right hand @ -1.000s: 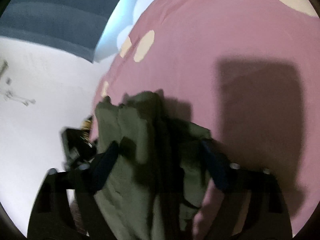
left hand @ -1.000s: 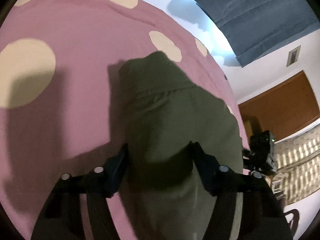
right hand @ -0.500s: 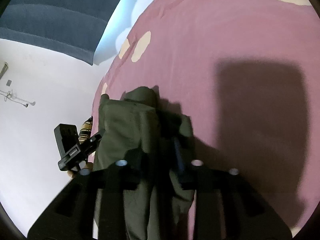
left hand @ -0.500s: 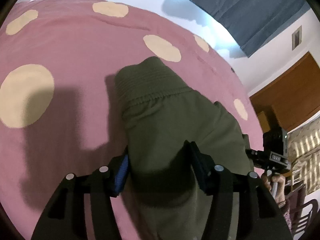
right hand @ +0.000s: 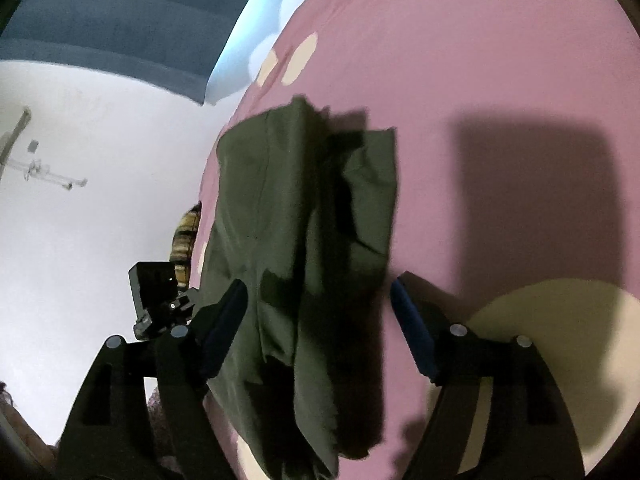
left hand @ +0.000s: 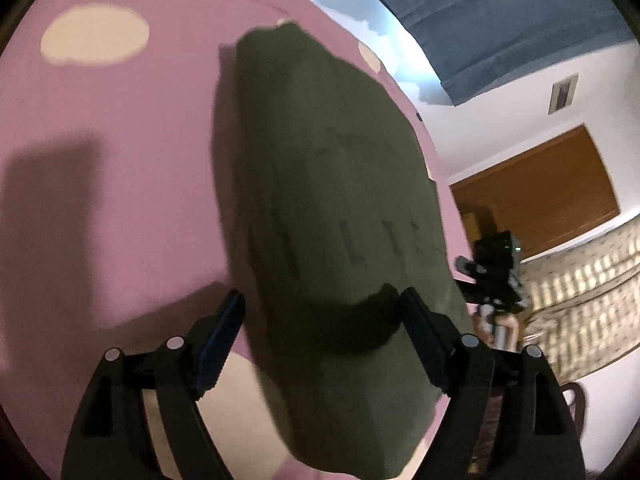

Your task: Fold small clothes

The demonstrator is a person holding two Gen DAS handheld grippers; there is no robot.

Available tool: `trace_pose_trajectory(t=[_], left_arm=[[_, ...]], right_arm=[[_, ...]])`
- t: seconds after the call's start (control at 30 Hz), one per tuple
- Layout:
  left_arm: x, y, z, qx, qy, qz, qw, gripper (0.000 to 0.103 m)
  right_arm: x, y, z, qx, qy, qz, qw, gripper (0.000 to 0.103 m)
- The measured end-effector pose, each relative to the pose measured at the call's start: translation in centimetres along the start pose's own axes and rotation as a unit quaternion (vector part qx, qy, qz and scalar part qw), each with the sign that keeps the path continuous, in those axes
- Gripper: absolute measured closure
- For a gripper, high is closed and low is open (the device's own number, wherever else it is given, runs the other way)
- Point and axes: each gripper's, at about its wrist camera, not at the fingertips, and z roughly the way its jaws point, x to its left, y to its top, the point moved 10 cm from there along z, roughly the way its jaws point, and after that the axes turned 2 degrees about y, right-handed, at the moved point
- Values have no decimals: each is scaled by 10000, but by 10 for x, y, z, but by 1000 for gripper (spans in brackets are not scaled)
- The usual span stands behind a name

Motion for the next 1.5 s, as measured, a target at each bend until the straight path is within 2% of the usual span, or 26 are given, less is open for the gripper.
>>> trace_pose_trajectory(t=[0.1, 0.17, 0.2, 0.23, 0.3, 0.33, 0.43, 0.7, 1.0, 1.2, 1.5], left_arm=[[-2, 4, 9, 26, -159, -147, 9998, 24], [-5, 9, 15, 23, -140, -130, 9998, 26], [-7, 11, 18, 3, -40, -65, 10000, 27], [-8, 12, 20, -20, 71, 13, 10000, 29], [-10, 9, 17, -52, 239, 159, 9996, 34], [-11, 7, 15, -59, 325, 240, 9992, 38], [-16, 6, 11, -127, 522, 469, 9975, 44], [-19, 7, 6, -225, 748, 777, 9939, 48], [-12, 11, -9, -331, 932, 898, 9910, 50], [4, 16, -27, -474, 1093, 822, 9895, 50], [40, 31, -62, -750, 1394, 708, 9849, 50]], right_arm=[[5, 3, 13, 102, -51, -110, 9999, 24], [9, 7, 21, 100, -47, -187, 9998, 23], [11, 7, 23, 97, -55, -217, 9997, 27], [12, 7, 27, 106, -93, -275, 9995, 41], [9, 4, 34, 193, -74, -217, 9995, 57], [9, 4, 35, 183, -34, -178, 9997, 63], [13, 4, 35, 109, 84, -199, 9997, 70], [29, -2, 29, -240, -207, -466, 9984, 76], [41, -2, 36, -290, -271, -559, 9976, 78], [44, 5, 52, -204, -180, -590, 9979, 78], [69, 16, 101, -38, -13, -624, 9980, 78]])
